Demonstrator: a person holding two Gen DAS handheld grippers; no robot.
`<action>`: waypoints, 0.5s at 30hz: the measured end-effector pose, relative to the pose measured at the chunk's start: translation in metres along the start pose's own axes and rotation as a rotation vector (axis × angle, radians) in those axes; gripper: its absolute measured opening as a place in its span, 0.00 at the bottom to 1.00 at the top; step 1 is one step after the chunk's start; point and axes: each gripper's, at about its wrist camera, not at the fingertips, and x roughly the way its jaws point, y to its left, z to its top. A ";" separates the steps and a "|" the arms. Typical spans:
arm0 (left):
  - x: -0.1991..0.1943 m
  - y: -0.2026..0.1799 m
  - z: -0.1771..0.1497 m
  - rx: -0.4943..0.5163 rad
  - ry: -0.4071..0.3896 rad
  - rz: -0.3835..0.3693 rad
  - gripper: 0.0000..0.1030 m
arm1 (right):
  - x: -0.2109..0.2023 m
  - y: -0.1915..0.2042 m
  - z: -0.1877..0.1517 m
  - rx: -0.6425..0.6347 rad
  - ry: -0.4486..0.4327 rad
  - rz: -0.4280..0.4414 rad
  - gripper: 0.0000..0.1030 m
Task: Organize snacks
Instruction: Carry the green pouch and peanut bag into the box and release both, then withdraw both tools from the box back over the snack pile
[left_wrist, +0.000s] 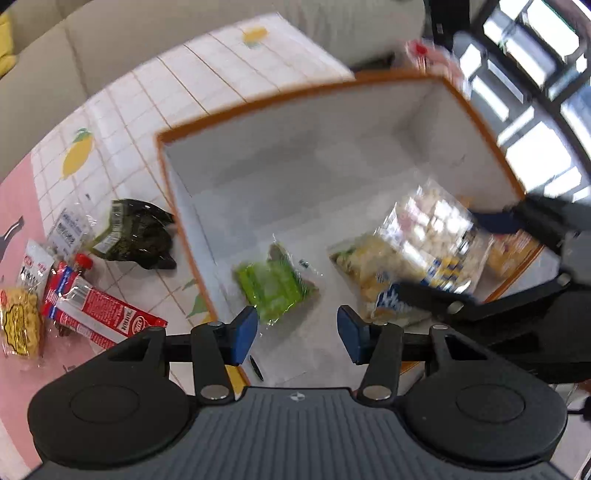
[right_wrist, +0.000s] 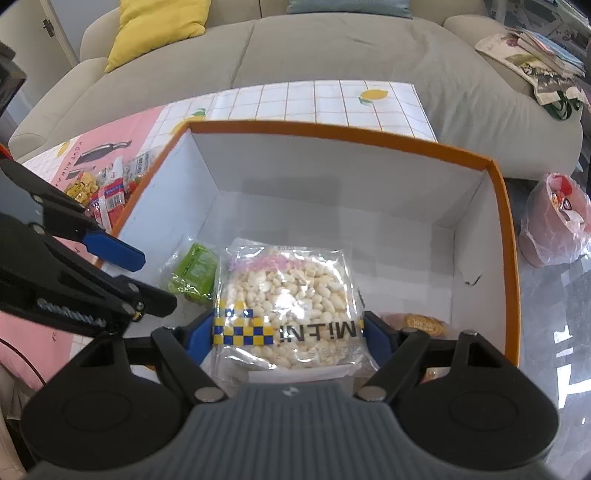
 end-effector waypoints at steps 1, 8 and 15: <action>-0.007 0.003 -0.001 -0.025 -0.030 -0.003 0.57 | -0.002 0.002 0.001 -0.003 -0.008 0.005 0.77; -0.044 0.030 -0.011 -0.163 -0.179 0.018 0.57 | 0.010 0.025 0.015 -0.045 -0.008 0.035 0.77; -0.042 0.044 -0.026 -0.205 -0.184 0.056 0.57 | 0.032 0.049 0.020 0.024 0.038 0.097 0.77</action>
